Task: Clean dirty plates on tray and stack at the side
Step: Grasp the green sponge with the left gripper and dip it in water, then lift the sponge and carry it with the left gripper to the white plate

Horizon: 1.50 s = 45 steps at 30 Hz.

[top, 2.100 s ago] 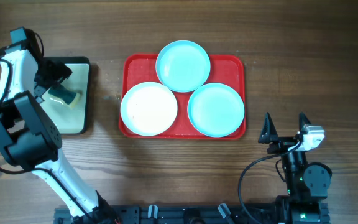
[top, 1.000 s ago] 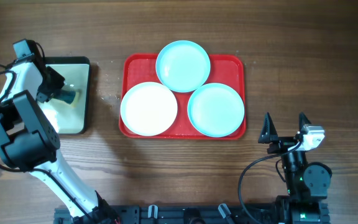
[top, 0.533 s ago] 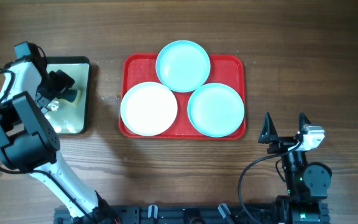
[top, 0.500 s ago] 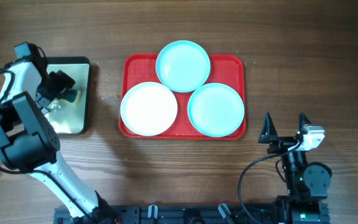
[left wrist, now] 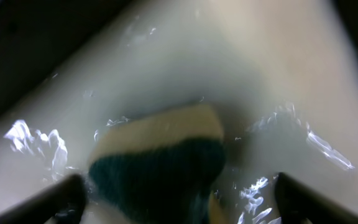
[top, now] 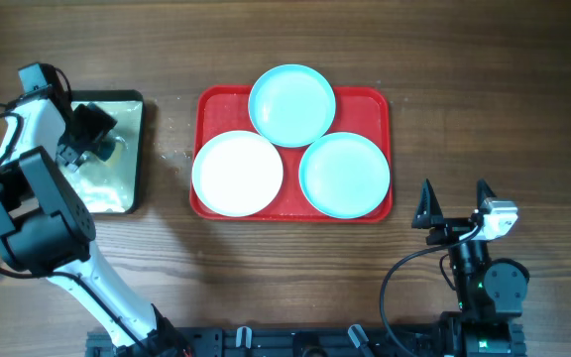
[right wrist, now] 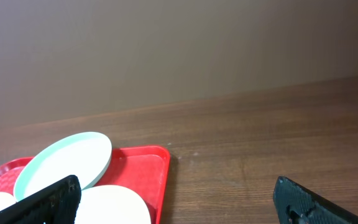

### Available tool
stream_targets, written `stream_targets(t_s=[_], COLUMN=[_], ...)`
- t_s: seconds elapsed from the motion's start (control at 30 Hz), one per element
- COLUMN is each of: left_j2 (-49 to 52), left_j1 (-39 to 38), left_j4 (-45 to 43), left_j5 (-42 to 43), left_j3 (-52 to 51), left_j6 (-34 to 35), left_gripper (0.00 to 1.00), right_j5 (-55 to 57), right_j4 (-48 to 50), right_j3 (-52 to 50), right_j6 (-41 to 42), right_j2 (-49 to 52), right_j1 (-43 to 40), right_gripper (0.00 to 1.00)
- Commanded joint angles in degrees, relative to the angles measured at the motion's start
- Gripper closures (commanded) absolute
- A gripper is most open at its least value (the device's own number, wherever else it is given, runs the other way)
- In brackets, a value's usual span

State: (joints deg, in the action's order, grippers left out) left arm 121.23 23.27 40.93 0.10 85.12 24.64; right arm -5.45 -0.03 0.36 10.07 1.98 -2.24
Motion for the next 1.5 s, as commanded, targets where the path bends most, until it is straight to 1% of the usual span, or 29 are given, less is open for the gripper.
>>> stream_targets(t_s=[0.0,0.07,0.13,0.17,0.2,0.23,0.27,0.3,0.43,0.47,0.5,0.53,0.57,0.73,0.8,0.83,0.87,0.9,0.93,0.97,1.03,1.07,1.1,1.13,1.23,1.37,1.4,1.43,1.47], left_j2=[2.73,2.73,2.73,2.73,2.73,2.73,2.75,2.75,2.75,2.75,2.75,2.75,2.75,2.75,2.75,2.75,2.75,2.75,2.75,2.75,2.75,2.75,2.75,2.75,2.75,2.75,2.75,2.75,2.75], left_j1=[0.11,0.11,0.11,0.11,0.11,0.11,0.11,0.11,0.11,0.11,0.11,0.11,0.11,0.15,0.15,0.15,0.15,0.15,0.15,0.15,0.15,0.15,0.15,0.13,0.11,0.11,0.11,0.11,0.11], left_j4=[5.88,8.44,9.29,9.25,9.05,8.59,8.13,7.78,7.08,6.56,6.05,5.27,3.80,-0.72,-0.70,-0.66,-0.42,-0.17,-0.02,0.22,0.52,0.72,1.40,2.27,5.81,8.07,8.04,7.98,7.67], left_j5=[8.04,12.90,13.84,13.81,13.81,13.79,13.53,12.20,2.69,-0.28,-2.73,-4.83,-6.25,-6.08,-5.90,-4.96,-1.99,-0.28,0.76,0.94,0.92,0.94,0.96,0.96,1.01,5.77,6.10,6.08,6.05], left_j3=[-2.19,-2.19,-2.19,-2.19,-2.19,-2.19,-2.19,-2.19,-2.19,-2.19,-2.19,-2.19,-2.19,-2.21,-2.36,-2.54,-2.73,-2.73,-2.73,-2.73,-2.73,-2.73,-2.73,-2.73,-2.73,-2.73,-2.73,-2.73,-2.73], left_j6=[0.28,0.28,0.26,0.26,0.28,0.26,0.26,0.28,0.26,0.26,0.26,0.26,0.26,0.55,2.80,3.28,3.26,3.28,3.28,3.28,3.28,3.26,3.26,3.26,3.26,3.23,3.23,3.23,3.23], left_gripper=[0.00,0.00,0.02,0.16,0.36,0.65,0.83,0.96,0.96,0.83,0.14,0.00,0.00,0.00,0.00,0.10,0.30,0.62,0.83,0.96,0.96,0.86,0.32,0.00,0.00,0.02,0.21,0.36,0.56], right_j5=[0.76,0.76,0.76,0.79,0.76,0.79,0.79,0.79,0.79,0.79,0.76,0.79,0.79,0.76,0.79,0.79,0.79,0.76,0.76,0.79,0.79,0.79,0.79,0.79,0.79,0.76,0.79,0.79,0.79], right_j4=[0.17,0.17,0.17,0.17,0.17,0.17,0.17,0.17,0.17,0.17,0.17,0.17,0.17,0.17,0.17,0.17,0.17,0.17,0.17,0.17,0.17,0.17,0.17,0.17,0.17,0.17,0.17,0.17,0.17], right_j3=[-0.07,-0.07,-0.07,-0.07,-0.07,-0.07,-0.07,-0.07,-0.07,-0.07,-0.07,-0.07,-0.07,-0.07,-0.07,-0.07,-0.07,-0.07,-0.07,-0.07,-0.07,-0.07,-0.07,-0.07,-0.07,-0.07,-0.07,-0.07,-0.07], right_j6=[0.48,0.46,0.46,0.48,0.46,0.48,0.46,0.48,0.48,0.46,0.48,0.48,0.46,0.46,0.46,0.48,0.46,0.46,0.46,0.48,0.48,0.46,0.46,0.46,0.48,0.48,0.46,0.48,0.48], right_j2=[-0.26,-0.26,-0.26,-0.26,-0.26,-0.26,-0.26,-0.26,-0.26,-0.26,-0.26,-0.26,-0.26,-0.26,-0.26,-0.26,-0.26,-0.26,-0.26,-0.26,-0.26,-0.26,-0.26,-0.26,-0.26,-0.26,-0.26,-0.26,-0.26], right_j1=[-0.07,-0.07,-0.07,-0.07,-0.07,-0.09,-0.09,-0.07,-0.09,-0.09,-0.09,-0.07,-0.09,-0.09,-0.09,-0.07,-0.07,-0.07,-0.09,-0.09,-0.07,-0.09,-0.09,-0.07,-0.09,-0.09,-0.07,-0.07,-0.07], right_gripper=[0.00,0.00,0.00,0.00,0.00,0.00,0.00,0.00,0.00,0.00,0.00,0.00,0.00,0.00,0.00,0.00,0.00,0.00,0.00,0.00,0.00,0.00,0.00,0.00,0.00,0.00,0.00,0.00,0.00])
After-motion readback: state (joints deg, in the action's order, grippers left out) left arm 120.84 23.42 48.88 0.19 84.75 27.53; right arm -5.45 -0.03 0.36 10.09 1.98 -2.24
